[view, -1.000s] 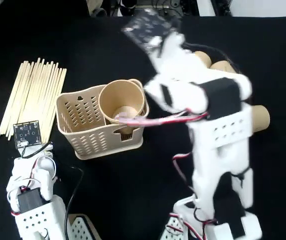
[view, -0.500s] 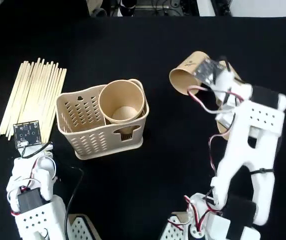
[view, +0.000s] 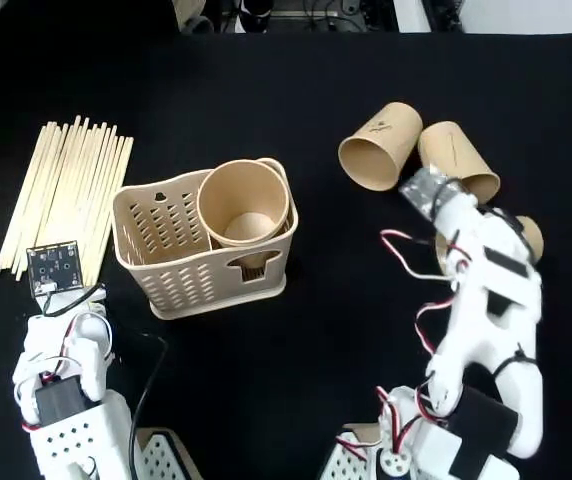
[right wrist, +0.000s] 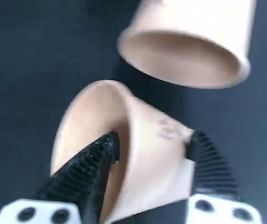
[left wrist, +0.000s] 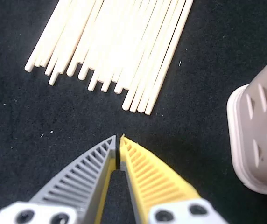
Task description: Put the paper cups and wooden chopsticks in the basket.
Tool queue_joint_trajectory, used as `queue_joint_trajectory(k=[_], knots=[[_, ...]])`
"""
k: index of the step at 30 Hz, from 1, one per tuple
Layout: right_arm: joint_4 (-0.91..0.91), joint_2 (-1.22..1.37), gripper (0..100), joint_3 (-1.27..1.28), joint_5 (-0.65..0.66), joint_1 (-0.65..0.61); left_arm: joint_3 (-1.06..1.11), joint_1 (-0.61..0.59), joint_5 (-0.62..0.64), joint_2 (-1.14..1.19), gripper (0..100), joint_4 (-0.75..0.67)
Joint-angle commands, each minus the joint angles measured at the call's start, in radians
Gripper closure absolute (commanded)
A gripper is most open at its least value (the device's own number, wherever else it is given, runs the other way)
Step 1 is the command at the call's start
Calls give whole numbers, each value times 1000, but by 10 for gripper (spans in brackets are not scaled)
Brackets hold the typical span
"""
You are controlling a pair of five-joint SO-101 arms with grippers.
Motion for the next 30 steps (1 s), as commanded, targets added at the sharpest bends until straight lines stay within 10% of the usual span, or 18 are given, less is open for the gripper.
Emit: queue_joint_trajectory(k=[1,13,30], knots=[[-224,-33,848,82,87,46,18,12,-2,-9,970,-14],[-250,-116,986,143,95,69,18,12,-2,-9,970,-15],[954,-803,987,-452,-460,-209,18,12,-2,-9,970,-15]])
